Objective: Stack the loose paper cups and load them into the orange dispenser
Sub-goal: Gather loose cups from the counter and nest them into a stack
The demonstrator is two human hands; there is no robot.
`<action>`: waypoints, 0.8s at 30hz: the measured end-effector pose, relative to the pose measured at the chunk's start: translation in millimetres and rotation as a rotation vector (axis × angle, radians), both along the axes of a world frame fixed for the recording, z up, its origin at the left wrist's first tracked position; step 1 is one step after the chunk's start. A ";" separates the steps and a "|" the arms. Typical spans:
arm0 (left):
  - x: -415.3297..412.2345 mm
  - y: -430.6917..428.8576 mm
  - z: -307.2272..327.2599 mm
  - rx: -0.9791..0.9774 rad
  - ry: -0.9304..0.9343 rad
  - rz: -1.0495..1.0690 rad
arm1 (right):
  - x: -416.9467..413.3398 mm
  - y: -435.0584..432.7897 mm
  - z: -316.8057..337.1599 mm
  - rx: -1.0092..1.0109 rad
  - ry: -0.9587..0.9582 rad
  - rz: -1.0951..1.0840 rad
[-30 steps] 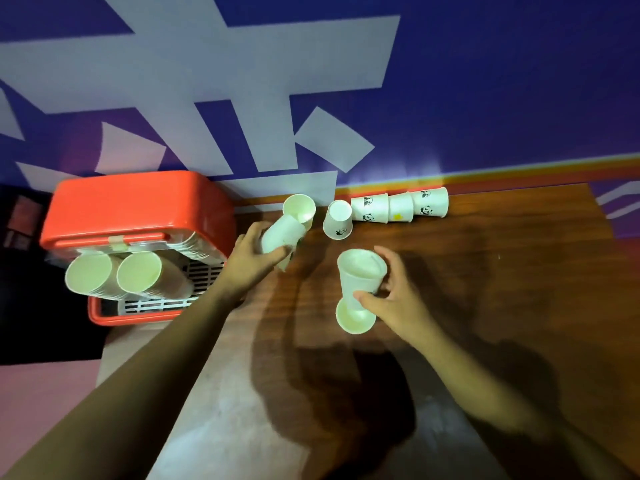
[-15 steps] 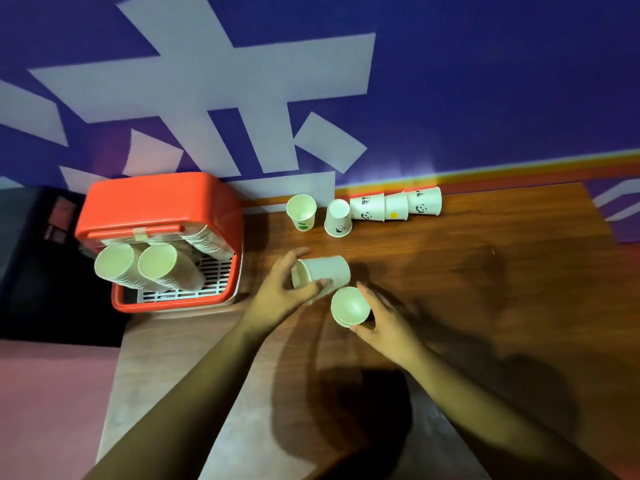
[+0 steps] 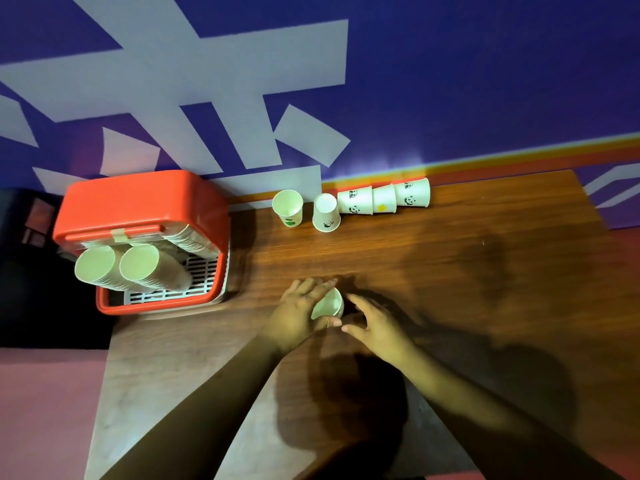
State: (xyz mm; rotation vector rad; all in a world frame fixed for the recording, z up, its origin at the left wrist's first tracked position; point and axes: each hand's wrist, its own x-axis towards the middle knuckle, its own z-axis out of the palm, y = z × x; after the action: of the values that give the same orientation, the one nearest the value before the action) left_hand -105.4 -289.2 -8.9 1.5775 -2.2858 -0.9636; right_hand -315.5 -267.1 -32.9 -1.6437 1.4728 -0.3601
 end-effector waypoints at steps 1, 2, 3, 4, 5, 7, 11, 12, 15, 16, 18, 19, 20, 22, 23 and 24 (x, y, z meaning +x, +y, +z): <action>-0.2 1.4 -5.5 0.035 0.014 0.002 | -1.5 -0.7 -1.7 0.006 0.018 0.015; -0.6 2.7 -7.6 0.078 0.037 0.004 | -3.8 -1.7 -2.6 0.013 0.035 0.026; 1.0 2.4 -10.9 0.124 0.061 0.016 | -6.7 -4.0 -2.6 0.017 0.050 0.031; 3.2 0.8 -11.2 0.160 0.082 0.047 | -9.8 -8.0 -2.3 0.014 0.061 0.026; 7.0 -3.3 -10.8 0.185 0.099 0.103 | -13.4 -13.8 -1.2 0.004 0.072 0.012; 16.6 -19.6 -6.8 0.203 0.096 0.243 | -19.8 -32.1 1.9 -0.035 0.093 -0.029; 38.1 -75.0 11.6 0.017 -0.010 0.401 | -17.7 -82.8 20.8 -0.100 0.115 -0.094; 41.2 -90.4 18.1 -0.029 -0.039 0.426 | -13.9 -96.8 25.5 -0.117 0.120 -0.101; 47.0 -131.8 25.6 -0.057 -0.103 0.471 | 2.8 -137.3 36.1 -0.162 0.132 -0.116; 47.3 -143.9 24.9 -0.055 -0.121 0.471 | 8.9 -149.3 36.9 -0.176 0.145 -0.107; 45.7 -163.1 21.1 -0.031 -0.171 0.460 | 19.9 -167.7 38.4 -0.196 0.193 -0.068; 44.6 -169.9 17.2 0.000 -0.197 0.448 | 24.8 -174.3 38.2 -0.206 0.219 -0.050; 43.0 -174.1 13.4 0.035 -0.219 0.423 | 29.4 -178.9 37.4 -0.220 0.244 -0.031; 40.4 -179.7 2.0 0.086 -0.277 0.327 | 38.1 -186.1 33.4 -0.233 0.310 0.015; 40.1 -180.9 -3.1 0.105 -0.323 0.276 | 42.2 -188.2 30.2 -0.234 0.350 0.048; 39.6 -181.2 -7.1 0.121 -0.366 0.240 | 45.6 -189.6 26.5 -0.233 0.391 0.085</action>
State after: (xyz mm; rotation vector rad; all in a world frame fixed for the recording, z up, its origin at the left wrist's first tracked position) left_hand -65.8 -470.5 -16.0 2.1778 -2.2140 -0.8206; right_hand -269.9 -456.8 -6.3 -2.0435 1.6868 -0.1716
